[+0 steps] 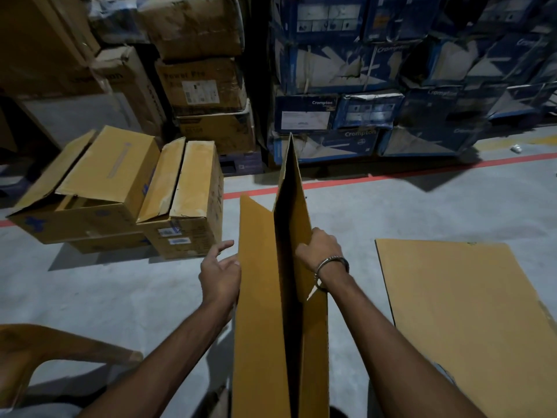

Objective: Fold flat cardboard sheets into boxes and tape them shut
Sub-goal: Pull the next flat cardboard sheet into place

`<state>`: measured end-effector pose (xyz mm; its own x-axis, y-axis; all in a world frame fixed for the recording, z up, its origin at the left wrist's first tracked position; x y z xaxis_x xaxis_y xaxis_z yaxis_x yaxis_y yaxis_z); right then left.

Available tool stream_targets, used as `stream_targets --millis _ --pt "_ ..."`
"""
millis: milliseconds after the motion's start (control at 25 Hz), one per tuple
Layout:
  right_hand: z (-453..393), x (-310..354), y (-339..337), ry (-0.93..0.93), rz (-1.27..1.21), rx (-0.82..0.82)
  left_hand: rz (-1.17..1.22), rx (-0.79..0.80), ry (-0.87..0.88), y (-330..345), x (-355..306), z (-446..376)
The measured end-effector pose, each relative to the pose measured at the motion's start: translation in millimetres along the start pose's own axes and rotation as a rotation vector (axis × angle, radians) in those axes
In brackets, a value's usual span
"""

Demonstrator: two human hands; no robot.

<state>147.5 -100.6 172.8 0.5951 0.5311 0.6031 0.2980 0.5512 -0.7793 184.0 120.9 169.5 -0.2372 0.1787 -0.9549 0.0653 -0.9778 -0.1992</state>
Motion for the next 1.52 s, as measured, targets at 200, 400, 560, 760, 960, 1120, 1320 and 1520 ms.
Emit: stream_targets --millis 200,400,560,760,960,1120,1320,1520 --pt "-3 -13 -21 -0.079 0.027 -0.002 -0.22 -0.163 0.152 -18 -11 -15" --pt "20 -40 -81 -0.125 0.056 -0.048 -0.222 -0.228 0.227 -33 -53 -48" --pt "57 -72 -93 -0.093 0.093 -0.032 -0.167 -0.11 0.166 -30 -54 -86" --pt "64 -97 -71 0.061 0.167 0.119 -0.386 -0.067 0.186 -27 -41 -86" --pt "55 -97 -63 0.088 0.135 0.039 -0.765 0.07 0.133 -33 -37 -50" --pt "57 -94 -64 0.043 0.046 -0.043 -0.825 0.13 0.001 -54 -11 -25" --pt "60 -110 -75 0.137 0.045 0.045 -0.778 0.062 0.073 -82 10 5" --pt "73 -135 -84 0.169 0.082 -0.031 -0.672 0.034 0.205 -103 21 8"
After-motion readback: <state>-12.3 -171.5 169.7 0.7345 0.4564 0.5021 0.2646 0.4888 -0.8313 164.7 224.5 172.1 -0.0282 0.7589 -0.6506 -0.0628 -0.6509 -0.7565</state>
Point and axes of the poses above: each hand's wrist, its own z-axis away from the middle knuckle, its own y-axis out of the palm, x = y × z, the point moved 3 cm from there along -z, towards the middle knuckle, and after that the axes turned 5 degrees about -x, right-handed, at the moved point
